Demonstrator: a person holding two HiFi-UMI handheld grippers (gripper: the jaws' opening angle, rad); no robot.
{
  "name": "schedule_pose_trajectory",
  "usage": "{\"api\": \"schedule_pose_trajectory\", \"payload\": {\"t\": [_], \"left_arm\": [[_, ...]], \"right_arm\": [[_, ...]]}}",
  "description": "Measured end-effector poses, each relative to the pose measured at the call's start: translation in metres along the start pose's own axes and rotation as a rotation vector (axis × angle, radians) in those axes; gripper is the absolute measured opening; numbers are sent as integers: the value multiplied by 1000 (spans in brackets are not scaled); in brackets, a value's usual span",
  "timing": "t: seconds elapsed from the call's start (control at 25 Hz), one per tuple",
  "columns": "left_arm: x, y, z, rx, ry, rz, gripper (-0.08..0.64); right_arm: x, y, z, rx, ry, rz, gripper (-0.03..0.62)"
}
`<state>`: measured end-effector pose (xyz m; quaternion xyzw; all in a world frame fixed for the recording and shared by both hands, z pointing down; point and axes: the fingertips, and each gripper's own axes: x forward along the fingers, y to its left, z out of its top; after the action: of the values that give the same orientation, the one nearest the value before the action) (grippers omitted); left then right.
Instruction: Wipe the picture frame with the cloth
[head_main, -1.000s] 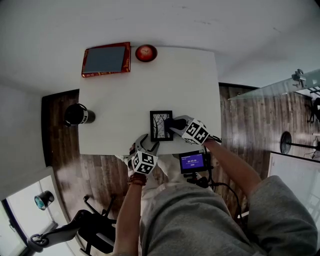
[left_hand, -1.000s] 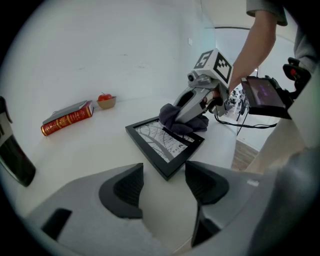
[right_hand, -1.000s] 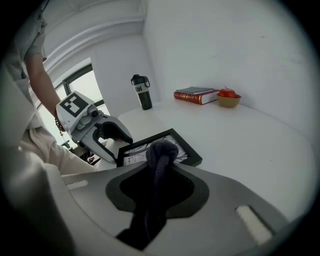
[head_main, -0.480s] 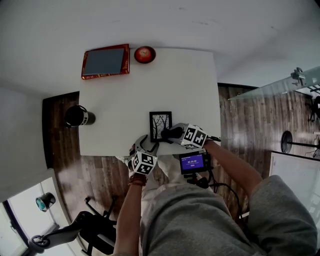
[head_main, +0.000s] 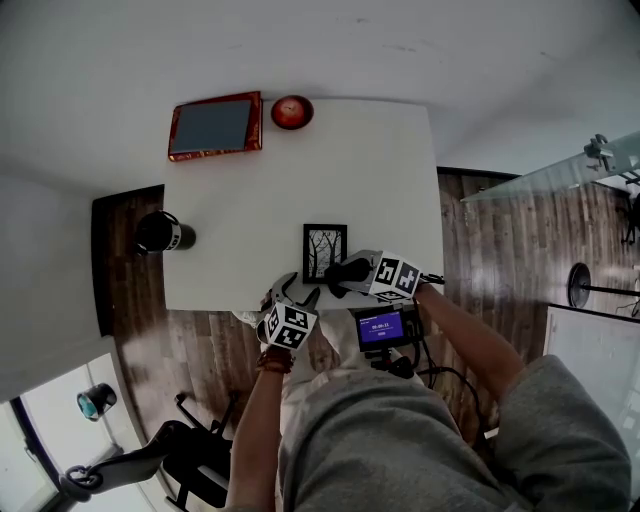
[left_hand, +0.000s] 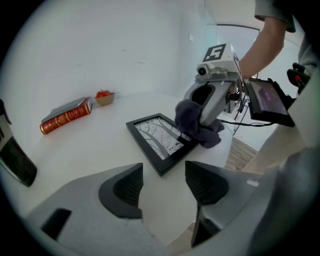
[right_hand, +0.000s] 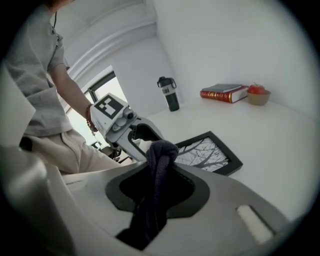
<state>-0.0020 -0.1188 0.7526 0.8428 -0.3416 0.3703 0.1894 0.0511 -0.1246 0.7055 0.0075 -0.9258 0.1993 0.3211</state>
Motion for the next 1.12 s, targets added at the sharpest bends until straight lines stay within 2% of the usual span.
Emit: {"api": "schedule_pose_trajectory", "payload": {"t": [0.08, 0.28, 0.4, 0.56, 0.76, 0.92, 1.12], "left_arm": [[-10, -3, 8, 10, -21, -8, 273], [-46, -2, 49, 37, -147, -4, 273], [-69, 3, 90, 70, -248, 14, 270], [-116, 12, 159, 102, -432, 53, 260], [-191, 9, 218, 114, -645, 91, 240], [-255, 7, 252, 70, -822, 126, 214], [-318, 1, 264, 55, -933, 166, 194]], "right_arm": [[-17, -3, 17, 20, -94, -46, 103], [-74, -7, 66, 86, -357, -212, 106], [-115, -2, 91, 102, -492, -324, 106], [-162, 16, 119, 84, -627, -476, 106], [-205, 61, 159, 45, -755, -648, 106], [-231, 99, 185, 5, -819, -770, 106], [-245, 146, 211, -55, -853, -894, 106]]}}
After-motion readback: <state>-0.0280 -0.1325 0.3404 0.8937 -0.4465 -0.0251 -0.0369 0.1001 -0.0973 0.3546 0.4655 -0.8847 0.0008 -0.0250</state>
